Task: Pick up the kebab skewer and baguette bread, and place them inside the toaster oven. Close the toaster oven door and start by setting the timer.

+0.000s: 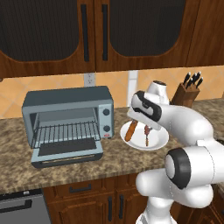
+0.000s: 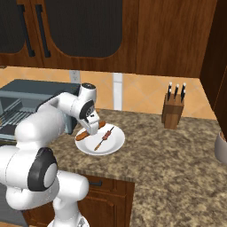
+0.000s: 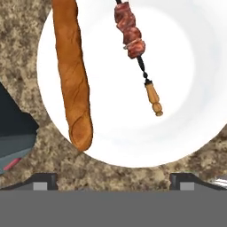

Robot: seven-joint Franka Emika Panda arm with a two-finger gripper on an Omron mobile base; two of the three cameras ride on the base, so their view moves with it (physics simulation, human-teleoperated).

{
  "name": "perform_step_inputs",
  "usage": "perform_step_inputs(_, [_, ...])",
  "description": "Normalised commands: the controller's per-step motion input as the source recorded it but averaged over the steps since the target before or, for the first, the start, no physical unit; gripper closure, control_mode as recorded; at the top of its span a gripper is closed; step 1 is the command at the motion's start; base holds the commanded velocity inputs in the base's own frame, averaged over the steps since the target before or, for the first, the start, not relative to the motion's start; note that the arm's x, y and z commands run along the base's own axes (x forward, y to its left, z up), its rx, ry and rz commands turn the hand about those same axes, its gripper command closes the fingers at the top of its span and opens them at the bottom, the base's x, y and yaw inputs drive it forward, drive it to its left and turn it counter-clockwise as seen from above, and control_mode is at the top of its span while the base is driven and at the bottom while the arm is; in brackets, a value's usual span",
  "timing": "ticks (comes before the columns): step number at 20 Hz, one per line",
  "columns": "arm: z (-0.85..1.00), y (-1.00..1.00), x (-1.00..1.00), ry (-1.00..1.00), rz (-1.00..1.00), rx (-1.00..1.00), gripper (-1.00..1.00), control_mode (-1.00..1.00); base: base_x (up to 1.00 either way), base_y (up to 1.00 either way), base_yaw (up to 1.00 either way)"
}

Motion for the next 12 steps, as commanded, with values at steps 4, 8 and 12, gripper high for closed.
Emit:
perform_step_inputs(4, [-0.13, 0.00, 0.51, -0.05, 0.00, -0.02, -1.00, -1.00, 0.00, 0.00, 0.00])
perform_step_inputs(8, [-0.24, 0.00, 0.51, 0.00, 0.00, -0.04, -1.00, -1.00, 0.00, 0.00, 0.00])
perform_step_inputs(12, [-0.16, -0.07, 0.49, 0.00, 0.00, 0.00, -1.00, -1.00, 0.00, 0.00, 0.00])
